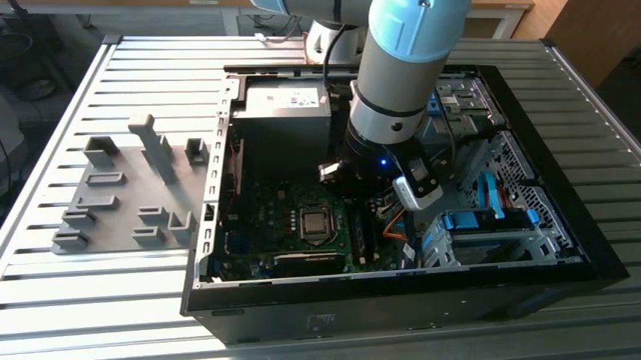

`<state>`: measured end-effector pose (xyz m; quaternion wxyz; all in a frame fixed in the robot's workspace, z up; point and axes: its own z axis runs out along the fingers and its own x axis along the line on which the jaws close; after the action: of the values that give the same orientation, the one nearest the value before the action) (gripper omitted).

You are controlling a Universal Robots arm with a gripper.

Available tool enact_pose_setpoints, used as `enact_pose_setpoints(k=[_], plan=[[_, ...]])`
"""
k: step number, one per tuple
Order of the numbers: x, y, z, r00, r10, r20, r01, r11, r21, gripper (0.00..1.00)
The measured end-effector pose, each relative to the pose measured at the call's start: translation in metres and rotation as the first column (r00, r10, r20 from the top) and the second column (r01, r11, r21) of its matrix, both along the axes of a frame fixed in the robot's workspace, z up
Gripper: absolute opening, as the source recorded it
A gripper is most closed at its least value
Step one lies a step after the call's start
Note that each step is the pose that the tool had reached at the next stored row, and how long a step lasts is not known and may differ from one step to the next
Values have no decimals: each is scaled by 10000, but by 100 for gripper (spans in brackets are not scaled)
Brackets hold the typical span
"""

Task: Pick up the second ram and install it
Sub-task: 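Insert the second ram into the second slot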

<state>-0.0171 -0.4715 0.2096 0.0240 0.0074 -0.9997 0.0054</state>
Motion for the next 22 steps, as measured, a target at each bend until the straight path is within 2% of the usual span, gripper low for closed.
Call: enact_pose_setpoints(k=[22], plan=[[0,0,-19,10000,1,-13,-1,10000,1,14]])
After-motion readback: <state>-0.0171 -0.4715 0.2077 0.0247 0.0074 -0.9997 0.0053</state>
